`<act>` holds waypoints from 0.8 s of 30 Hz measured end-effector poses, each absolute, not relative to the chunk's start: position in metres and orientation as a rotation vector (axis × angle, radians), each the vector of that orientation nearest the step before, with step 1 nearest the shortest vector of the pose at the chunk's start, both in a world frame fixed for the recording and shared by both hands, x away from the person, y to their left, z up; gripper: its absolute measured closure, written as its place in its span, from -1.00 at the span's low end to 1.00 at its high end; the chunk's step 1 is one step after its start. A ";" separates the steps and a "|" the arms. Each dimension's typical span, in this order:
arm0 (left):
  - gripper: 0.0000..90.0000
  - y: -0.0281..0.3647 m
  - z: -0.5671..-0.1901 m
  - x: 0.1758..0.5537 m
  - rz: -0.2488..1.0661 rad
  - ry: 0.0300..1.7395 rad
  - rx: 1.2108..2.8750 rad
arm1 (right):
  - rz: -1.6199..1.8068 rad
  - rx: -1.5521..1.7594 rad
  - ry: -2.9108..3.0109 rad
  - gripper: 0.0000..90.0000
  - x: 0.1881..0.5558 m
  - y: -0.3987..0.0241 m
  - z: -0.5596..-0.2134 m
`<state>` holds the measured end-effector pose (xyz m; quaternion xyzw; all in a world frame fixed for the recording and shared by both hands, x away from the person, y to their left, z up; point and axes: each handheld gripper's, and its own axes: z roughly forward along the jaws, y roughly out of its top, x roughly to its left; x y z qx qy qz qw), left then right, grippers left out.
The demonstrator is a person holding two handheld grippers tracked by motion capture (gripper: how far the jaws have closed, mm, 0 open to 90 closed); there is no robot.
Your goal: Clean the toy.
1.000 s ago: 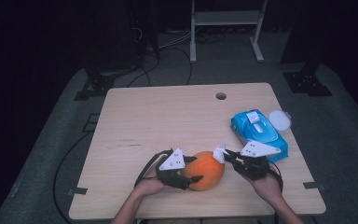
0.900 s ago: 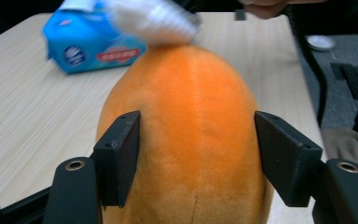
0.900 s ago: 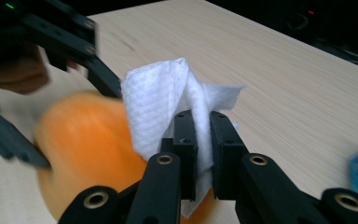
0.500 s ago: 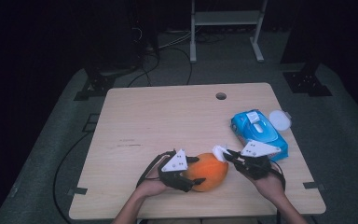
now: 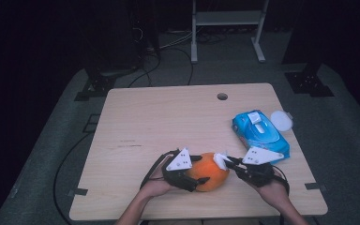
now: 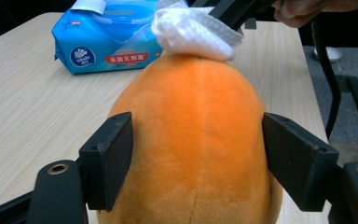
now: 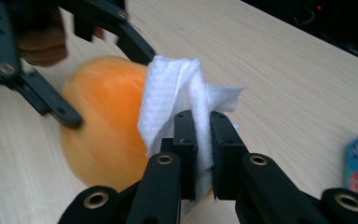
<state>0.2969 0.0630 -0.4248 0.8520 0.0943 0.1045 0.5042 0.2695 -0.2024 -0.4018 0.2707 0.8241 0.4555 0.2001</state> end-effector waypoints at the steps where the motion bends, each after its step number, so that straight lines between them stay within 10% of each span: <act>1: -0.42 0.063 -0.425 0.297 0.251 0.230 2.055 | 1.281 0.736 2.311 0.82 0.269 -0.197 -0.400; 24: -0.55 0.070 -0.429 0.306 0.212 0.306 2.017 | 1.263 0.869 2.242 0.82 0.286 -0.223 -0.416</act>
